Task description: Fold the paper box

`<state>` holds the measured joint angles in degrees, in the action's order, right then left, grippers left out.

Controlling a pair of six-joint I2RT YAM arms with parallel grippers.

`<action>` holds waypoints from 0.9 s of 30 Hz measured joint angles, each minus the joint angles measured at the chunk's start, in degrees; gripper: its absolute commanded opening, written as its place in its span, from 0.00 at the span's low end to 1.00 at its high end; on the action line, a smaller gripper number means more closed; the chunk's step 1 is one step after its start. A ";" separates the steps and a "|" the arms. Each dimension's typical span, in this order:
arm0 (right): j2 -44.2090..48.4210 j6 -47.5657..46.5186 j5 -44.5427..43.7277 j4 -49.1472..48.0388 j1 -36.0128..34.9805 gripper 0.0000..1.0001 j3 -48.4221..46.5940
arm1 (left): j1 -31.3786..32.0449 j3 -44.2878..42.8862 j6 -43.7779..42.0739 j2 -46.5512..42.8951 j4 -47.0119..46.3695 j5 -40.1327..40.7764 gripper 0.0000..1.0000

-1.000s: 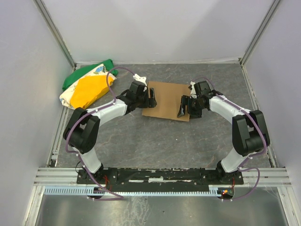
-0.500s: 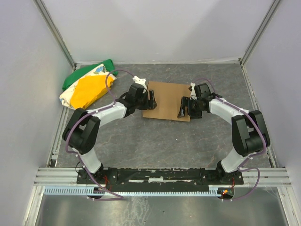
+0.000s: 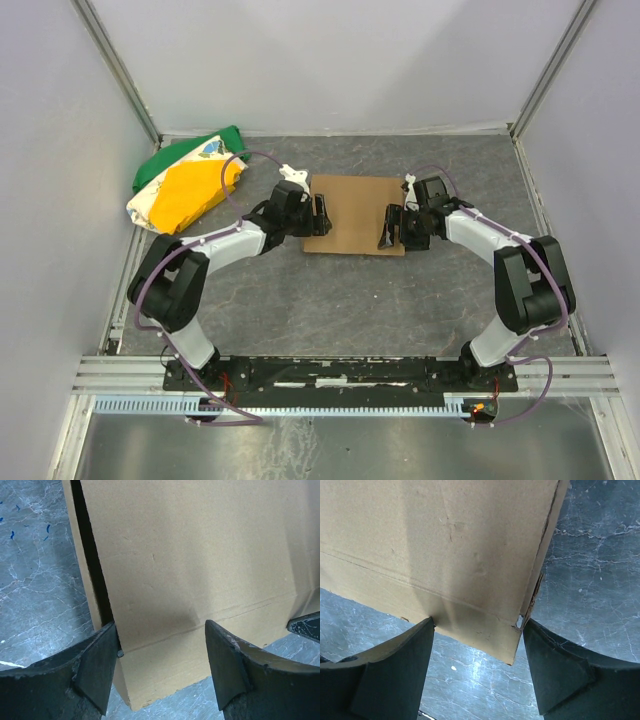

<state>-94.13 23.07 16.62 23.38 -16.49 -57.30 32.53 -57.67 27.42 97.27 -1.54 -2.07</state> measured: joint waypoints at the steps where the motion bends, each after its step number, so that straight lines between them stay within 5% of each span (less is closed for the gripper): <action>1: 0.13 0.00 0.00 0.02 0.00 0.79 0.00 | 0.00 -0.02 0.00 -0.07 0.26 0.00 0.76; 10: 1.31 0.00 0.11 0.20 -0.02 0.79 0.00 | 0.13 -1.25 0.02 -1.60 5.22 0.22 0.84; 27: 1.40 -0.02 1.22 0.17 -0.26 0.79 0.00 | 0.31 -2.73 0.02 -8.41 7.28 0.55 0.81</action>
<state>-92.73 23.05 17.85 23.55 -16.75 -57.30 32.84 -60.40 27.44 88.86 5.74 -1.52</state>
